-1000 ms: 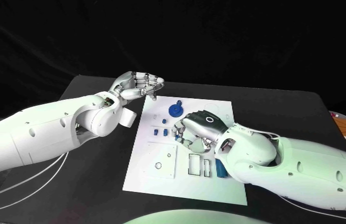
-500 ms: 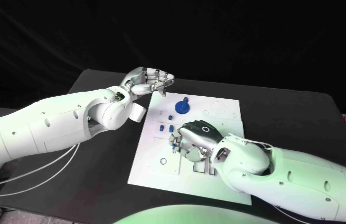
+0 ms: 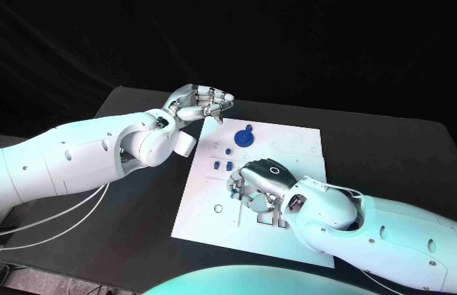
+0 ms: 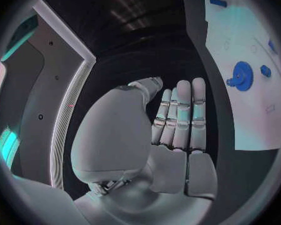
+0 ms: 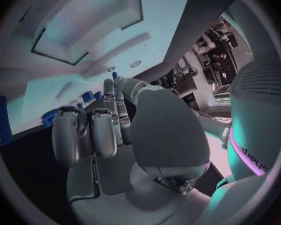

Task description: Assemble the parts on the task board

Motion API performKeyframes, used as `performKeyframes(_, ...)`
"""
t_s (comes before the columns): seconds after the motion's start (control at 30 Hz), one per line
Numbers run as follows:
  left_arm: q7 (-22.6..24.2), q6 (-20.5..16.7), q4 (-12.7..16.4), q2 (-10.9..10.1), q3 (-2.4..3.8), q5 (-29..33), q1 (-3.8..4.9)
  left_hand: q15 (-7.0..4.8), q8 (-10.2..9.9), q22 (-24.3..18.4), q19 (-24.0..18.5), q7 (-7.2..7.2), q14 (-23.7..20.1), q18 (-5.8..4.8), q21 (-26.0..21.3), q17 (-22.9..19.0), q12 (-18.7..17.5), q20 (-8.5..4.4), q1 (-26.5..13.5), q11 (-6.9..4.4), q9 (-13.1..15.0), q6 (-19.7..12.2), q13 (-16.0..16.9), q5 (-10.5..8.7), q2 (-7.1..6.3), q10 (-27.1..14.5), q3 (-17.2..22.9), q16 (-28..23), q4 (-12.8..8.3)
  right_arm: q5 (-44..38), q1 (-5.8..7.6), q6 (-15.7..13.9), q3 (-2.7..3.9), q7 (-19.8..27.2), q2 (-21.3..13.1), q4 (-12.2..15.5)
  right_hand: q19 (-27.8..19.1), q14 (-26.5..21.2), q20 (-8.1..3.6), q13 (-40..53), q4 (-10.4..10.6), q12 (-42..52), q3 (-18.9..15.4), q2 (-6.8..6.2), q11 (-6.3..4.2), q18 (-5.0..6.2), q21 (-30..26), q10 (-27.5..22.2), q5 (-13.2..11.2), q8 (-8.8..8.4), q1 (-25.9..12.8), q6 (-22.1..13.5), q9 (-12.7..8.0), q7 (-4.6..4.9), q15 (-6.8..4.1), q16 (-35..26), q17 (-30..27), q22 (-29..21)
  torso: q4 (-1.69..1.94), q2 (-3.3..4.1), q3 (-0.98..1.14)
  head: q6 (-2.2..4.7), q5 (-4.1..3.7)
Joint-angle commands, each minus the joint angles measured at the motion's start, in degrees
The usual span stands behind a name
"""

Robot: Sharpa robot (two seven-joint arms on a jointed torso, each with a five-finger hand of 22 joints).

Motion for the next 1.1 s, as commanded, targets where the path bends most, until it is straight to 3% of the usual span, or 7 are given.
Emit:
performKeyframes(0.03, 0.2, 0.1, 0.1, 0.1, 0.02, 0.4, 0.04, -0.03, -0.1, 0.0, -0.1, -0.04, -0.4, 0.73, -0.2, -0.1, 0.4, 0.05, -0.4, 0.14, 0.0, -0.4, 0.0, 0.09, -0.01, -0.4, -0.3, -0.2, 0.1, -0.2, -0.17, 1.1, -0.01, 0.6, 0.0, -0.2, 2.0, 2.3, -0.36, 0.0, 0.1, 0.0, 0.3, 0.33, 0.0, -0.92, 0.3, 0.2, 0.2, 0.17, 0.0, 0.1, 0.1, 0.1, -0.42, -0.3, -0.1, 10.6, -0.02, -0.03, -0.05, -0.14, 0.13)
performKeyframes(1.1, 0.1, 0.1, 0.0, 0.0, 0.0, 0.4, 0.03, 0.0, -0.2, -0.1, -0.2, -0.02, -0.5, 0.73, -0.3, -0.1, 0.5, 0.09, -0.4, 0.17, 0.0, -0.5, 0.0, 0.1, 0.06, -0.5, -0.4, -0.2, 0.1, -0.7, -1.03, 2.5, -0.09, 0.9, 1.3, -2.4, 2.1, 2.3, -0.35, -0.1, -0.2, -0.1, 0.5, 0.32, -0.01, -0.96, 0.4, 0.3, 0.4, 0.16, -0.2, 0.1, 0.2, 0.09, -0.41, -0.3, 0.0, 10.7, 0.01, -0.04, -0.09, -0.8, 0.63)
